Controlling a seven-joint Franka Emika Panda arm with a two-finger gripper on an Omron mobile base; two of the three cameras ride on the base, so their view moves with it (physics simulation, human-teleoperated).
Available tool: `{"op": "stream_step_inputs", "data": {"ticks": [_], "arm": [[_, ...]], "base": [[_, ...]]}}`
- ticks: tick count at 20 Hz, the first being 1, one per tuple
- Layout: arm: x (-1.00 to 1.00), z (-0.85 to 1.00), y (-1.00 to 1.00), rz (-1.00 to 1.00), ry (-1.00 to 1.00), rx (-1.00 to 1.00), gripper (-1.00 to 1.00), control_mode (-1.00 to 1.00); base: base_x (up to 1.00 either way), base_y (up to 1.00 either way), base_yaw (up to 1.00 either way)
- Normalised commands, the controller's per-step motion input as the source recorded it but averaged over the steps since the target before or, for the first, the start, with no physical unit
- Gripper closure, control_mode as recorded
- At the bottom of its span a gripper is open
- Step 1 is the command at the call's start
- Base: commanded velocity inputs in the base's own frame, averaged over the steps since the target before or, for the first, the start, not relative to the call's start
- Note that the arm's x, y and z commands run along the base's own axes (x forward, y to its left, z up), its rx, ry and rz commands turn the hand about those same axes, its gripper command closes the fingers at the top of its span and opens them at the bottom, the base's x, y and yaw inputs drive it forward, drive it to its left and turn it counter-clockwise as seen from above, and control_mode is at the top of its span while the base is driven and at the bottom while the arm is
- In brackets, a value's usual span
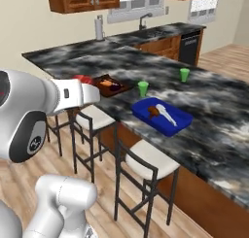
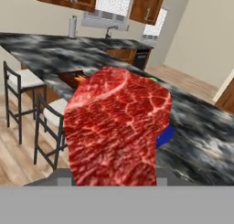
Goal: Gather the eggplant and carrot from the fridge and place them on a tray on the dining counter. Then gather the steak and chicken drumstick from the fridge and place them on the other tray.
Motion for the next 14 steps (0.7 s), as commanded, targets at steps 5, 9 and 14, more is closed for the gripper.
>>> {"op": "stream_step_inputs", "data": {"ticks": [5, 9, 14], "arm": [[0.0, 0.0, 0.0, 0.0, 0.0, 0.0, 1.0, 1.0], [0.0, 0.0, 0.0, 0.0, 0.0, 0.0, 1.0, 1.0], [0.0, 0.0, 0.0, 0.0, 0.0, 0.0, 1.0, 1.0]], "base": [[0.44, 0.44, -0.4], [0.43, 0.31, -0.39], [0.48, 0.23, -0.38]]}}
